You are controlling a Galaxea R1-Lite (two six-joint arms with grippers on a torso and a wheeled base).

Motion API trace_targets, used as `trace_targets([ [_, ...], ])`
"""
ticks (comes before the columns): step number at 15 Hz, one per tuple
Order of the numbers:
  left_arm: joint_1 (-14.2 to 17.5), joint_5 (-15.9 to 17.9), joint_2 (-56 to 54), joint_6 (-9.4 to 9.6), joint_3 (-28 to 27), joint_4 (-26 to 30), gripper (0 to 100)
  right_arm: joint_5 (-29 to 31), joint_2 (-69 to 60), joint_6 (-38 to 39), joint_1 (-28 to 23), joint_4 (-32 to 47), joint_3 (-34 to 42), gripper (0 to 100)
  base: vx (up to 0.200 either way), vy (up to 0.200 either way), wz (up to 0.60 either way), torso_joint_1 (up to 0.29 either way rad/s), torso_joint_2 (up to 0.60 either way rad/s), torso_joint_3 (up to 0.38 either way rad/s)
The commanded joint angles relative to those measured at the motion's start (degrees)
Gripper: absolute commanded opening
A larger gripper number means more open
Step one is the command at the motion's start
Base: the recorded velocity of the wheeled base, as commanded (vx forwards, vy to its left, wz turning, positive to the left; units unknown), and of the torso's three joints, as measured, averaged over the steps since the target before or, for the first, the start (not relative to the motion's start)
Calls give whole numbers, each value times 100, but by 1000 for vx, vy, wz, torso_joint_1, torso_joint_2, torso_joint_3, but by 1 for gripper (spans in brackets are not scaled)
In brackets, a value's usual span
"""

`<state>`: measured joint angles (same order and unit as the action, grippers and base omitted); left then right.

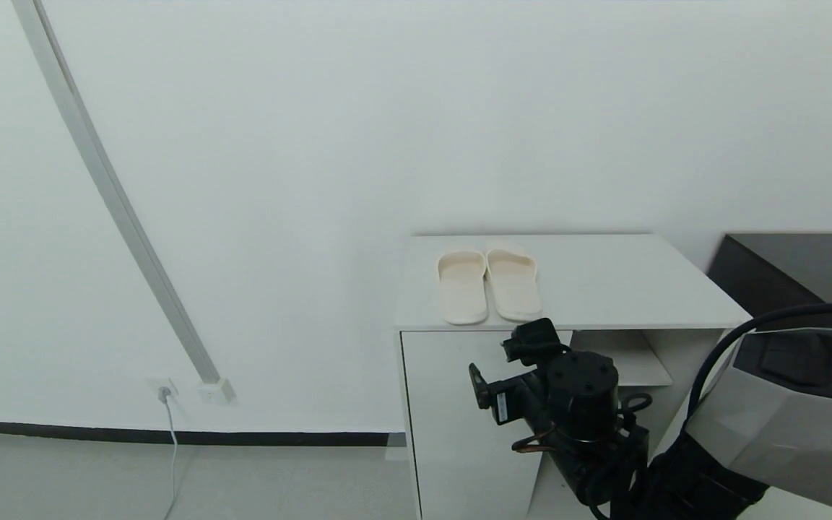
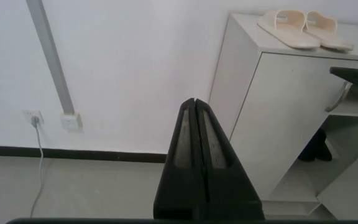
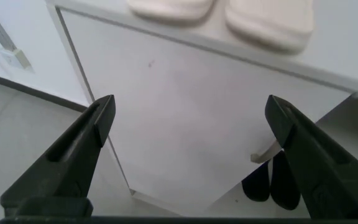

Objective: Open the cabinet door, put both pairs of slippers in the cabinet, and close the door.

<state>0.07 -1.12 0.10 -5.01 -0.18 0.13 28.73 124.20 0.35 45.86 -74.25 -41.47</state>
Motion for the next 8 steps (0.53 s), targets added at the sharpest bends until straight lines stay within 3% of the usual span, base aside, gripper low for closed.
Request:
trace_targets([
  [1, 1, -11, -1, 0, 1, 4, 0, -140, 8, -53, 2, -142, 95, 100, 0, 0, 0, 144, -383, -159],
  [5, 1, -2, -1, 18, 1, 4, 0, -219, -159, -299, 11, -89, -107, 100, 0, 0, 0, 9, -27, -14],
  [8, 1, -2, -1, 26, 1, 4, 0, -219, -1126, -238, 2, 1976, -871, 100, 0, 0, 0, 0, 0, 0],
])
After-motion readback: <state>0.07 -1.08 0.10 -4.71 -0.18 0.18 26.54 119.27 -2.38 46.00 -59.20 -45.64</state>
